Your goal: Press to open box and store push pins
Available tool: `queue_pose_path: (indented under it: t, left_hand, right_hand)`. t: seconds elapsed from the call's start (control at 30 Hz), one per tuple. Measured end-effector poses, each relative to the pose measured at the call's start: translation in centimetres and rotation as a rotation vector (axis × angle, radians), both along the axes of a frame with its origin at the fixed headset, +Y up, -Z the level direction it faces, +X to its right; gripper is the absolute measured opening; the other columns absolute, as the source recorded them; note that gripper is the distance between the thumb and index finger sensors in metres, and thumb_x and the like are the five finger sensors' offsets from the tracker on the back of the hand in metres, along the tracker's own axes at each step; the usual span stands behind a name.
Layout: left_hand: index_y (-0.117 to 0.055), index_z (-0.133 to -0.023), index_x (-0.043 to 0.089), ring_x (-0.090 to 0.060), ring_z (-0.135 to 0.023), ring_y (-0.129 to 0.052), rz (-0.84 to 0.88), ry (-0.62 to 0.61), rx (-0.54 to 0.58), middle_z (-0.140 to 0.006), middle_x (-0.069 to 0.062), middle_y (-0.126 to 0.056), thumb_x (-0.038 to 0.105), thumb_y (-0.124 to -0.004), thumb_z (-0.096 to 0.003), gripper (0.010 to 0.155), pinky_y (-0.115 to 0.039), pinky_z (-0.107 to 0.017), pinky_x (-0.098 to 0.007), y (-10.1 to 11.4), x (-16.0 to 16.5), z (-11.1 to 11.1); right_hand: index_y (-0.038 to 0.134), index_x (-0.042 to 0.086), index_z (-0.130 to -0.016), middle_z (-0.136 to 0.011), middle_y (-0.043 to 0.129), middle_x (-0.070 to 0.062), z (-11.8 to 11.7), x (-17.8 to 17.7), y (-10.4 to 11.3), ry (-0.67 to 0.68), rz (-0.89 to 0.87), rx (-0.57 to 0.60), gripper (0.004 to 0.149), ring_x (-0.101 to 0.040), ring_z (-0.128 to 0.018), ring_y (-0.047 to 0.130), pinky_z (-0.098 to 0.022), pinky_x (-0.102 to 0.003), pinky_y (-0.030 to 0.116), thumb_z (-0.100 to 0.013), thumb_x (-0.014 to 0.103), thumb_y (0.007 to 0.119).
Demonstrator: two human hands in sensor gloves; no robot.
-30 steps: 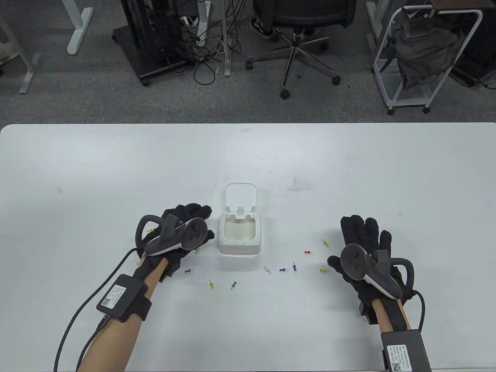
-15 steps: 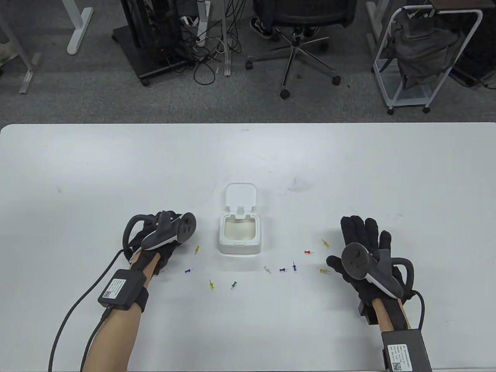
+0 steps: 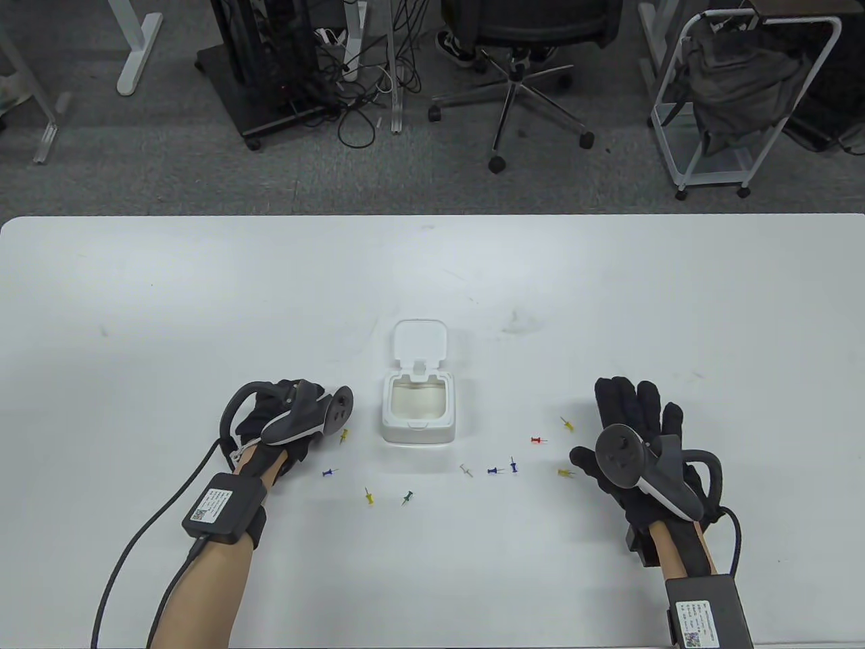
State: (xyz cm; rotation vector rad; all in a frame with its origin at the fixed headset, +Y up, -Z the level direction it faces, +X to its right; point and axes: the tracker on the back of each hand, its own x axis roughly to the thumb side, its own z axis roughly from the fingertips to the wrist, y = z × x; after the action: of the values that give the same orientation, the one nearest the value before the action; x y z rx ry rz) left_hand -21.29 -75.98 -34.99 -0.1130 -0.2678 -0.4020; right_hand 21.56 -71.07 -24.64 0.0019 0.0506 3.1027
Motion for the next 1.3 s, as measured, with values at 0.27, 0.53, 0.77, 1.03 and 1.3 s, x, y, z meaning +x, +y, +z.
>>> queue_pose_path:
  t: [0.27, 0.53, 0.77, 1.03, 1.3]
  left_hand:
    - [-0.084, -0.085, 0.029, -0.013, -0.054, -0.101, 0.084, 0.019, 0.005, -0.078, 0.008, -0.097, 0.046, -0.076, -0.0483, 0.041, -0.087, -0.064, -0.046, 2.1, 0.0, -0.1]
    - [-0.082, -0.086, 0.029, -0.014, -0.056, -0.101, 0.149, -0.022, 0.033, -0.08, 0.008, -0.095, 0.046, -0.076, -0.0488, 0.042, -0.086, -0.066, -0.048, 5.9, 2.6, -0.6]
    - [-0.082, -0.087, 0.029, -0.015, -0.058, -0.1, 0.18, -0.089, 0.031, -0.082, 0.008, -0.094, 0.046, -0.076, -0.0491, 0.042, -0.085, -0.067, -0.048, 7.4, 7.0, -0.8]
    - [-0.082, -0.087, 0.03, -0.014, -0.059, -0.1, 0.19, -0.162, 0.001, -0.082, 0.008, -0.094, 0.046, -0.077, -0.049, 0.041, -0.084, -0.069, -0.048, 7.0, 11.9, -0.4]
    - [-0.082, -0.093, 0.03, -0.015, -0.064, -0.101, 0.162, -0.181, -0.008, -0.089, 0.007, -0.093, 0.051, -0.08, -0.0466, 0.051, -0.084, -0.07, -0.047, 6.4, 12.8, -0.3]
  right_hand:
    - [0.012, 0.025, -0.106, -0.125, 0.026, -0.008, 0.0, 0.0, 0.0, 0.0, -0.001, 0.001, 0.092, -0.044, -0.113, 0.029, -0.078, -0.067, 0.031, -0.04, 0.064, 0.062]
    - [0.011, 0.025, -0.106, -0.125, 0.026, -0.008, 0.0, 0.1, 0.0, -0.006, -0.009, 0.004, 0.091, -0.043, -0.113, 0.029, -0.078, -0.067, 0.031, -0.04, 0.063, 0.062]
    - [0.011, 0.025, -0.106, -0.125, 0.026, -0.008, 0.0, 0.2, 0.0, -0.01, -0.007, 0.0, 0.091, -0.043, -0.113, 0.029, -0.078, -0.067, 0.031, -0.04, 0.063, 0.062]
    - [0.011, 0.025, -0.106, -0.125, 0.026, -0.008, 0.0, 0.2, 0.0, -0.011, -0.005, 0.003, 0.092, -0.044, -0.113, 0.03, -0.078, -0.067, 0.031, -0.04, 0.063, 0.062]
    - [0.011, 0.024, -0.106, -0.125, 0.026, -0.008, 0.0, 0.3, 0.0, -0.005, -0.009, 0.007, 0.092, -0.043, -0.113, 0.03, -0.078, -0.067, 0.031, -0.04, 0.063, 0.062]
